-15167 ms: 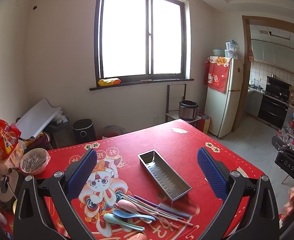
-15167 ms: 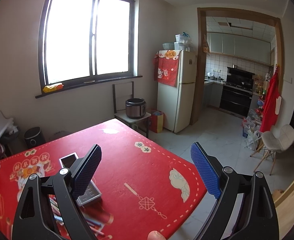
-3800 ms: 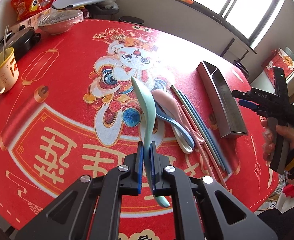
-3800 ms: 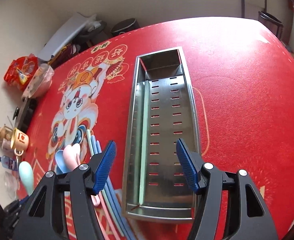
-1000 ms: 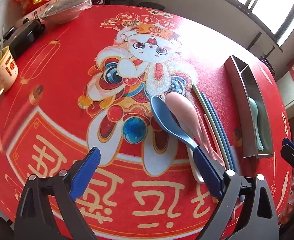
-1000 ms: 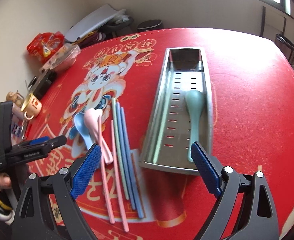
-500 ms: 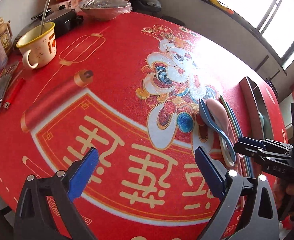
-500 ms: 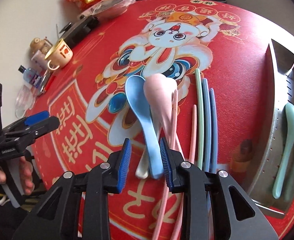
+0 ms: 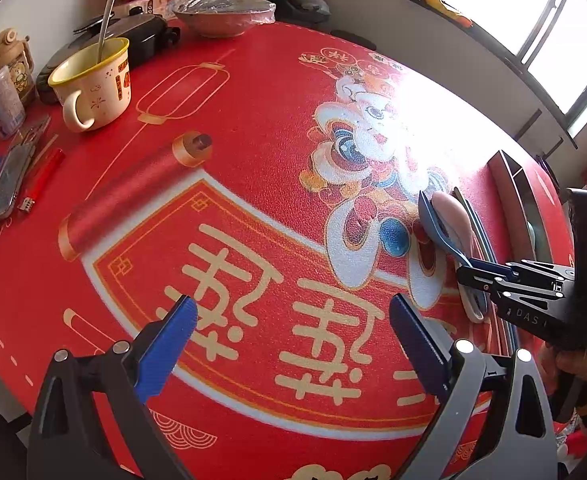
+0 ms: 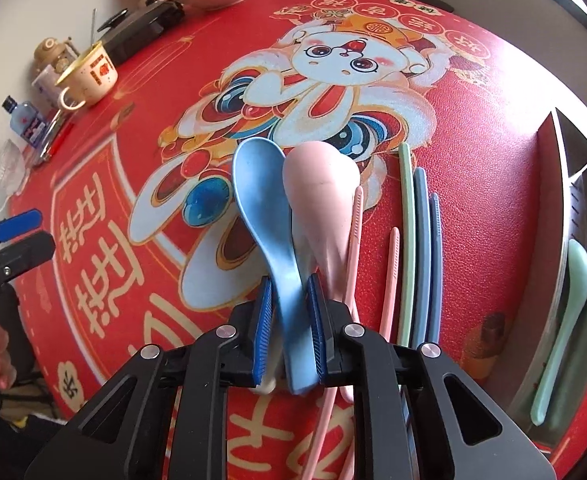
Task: Organize utensils
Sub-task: 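Grasp the blue spoon with the right tool and lift it, then carry the blue spoon with the right tool while the left tool reaches a pink chopstick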
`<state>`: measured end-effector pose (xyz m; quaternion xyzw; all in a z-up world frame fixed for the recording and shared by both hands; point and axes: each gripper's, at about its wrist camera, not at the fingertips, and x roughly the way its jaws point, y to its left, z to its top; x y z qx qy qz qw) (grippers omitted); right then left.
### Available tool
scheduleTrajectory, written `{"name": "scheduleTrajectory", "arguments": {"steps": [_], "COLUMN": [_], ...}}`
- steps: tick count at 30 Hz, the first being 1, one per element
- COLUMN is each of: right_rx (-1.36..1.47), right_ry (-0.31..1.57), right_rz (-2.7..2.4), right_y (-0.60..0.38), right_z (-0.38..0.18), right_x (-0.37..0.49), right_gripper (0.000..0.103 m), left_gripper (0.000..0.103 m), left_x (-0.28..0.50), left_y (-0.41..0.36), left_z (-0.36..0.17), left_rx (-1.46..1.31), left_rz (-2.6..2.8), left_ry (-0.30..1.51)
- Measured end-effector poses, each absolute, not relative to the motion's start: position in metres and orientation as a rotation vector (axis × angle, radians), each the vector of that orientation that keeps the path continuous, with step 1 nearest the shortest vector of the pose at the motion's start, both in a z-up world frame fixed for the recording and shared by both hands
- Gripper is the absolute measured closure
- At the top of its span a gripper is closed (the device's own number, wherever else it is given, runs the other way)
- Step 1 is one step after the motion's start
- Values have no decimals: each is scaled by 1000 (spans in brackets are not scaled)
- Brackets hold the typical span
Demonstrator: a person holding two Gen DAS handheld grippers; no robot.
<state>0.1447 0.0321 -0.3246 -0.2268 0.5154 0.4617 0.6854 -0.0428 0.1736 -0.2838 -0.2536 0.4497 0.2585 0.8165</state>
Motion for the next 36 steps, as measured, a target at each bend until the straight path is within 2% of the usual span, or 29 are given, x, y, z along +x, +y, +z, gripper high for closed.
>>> {"name": "scheduleTrajectory", "arguments": {"steps": [2, 16, 25, 30, 36], "right_rx": [-492, -214, -80, -38, -26], "right_ry": [1153, 1165, 1094, 1078, 1062], "right_rz": [1047, 1110, 976, 904, 894], "right_y": [32, 8, -60, -100, -127], "right_z": [-322, -290, -264, -258, -254], "right_x": [144, 146, 180, 194, 197], "right_gripper": [90, 90, 90, 90, 90], "left_gripper": [9, 10, 33, 57, 65], "left_x": [-40, -18, 25, 54, 80], "left_y": [173, 164, 130, 95, 53], "left_z": [-283, -277, -275, -282, -293], "left_rx": [-532, -509, -454, -422, -409], "left_rz": [546, 499, 352, 213, 65], "left_ry": [958, 952, 976, 1021, 1070]}}
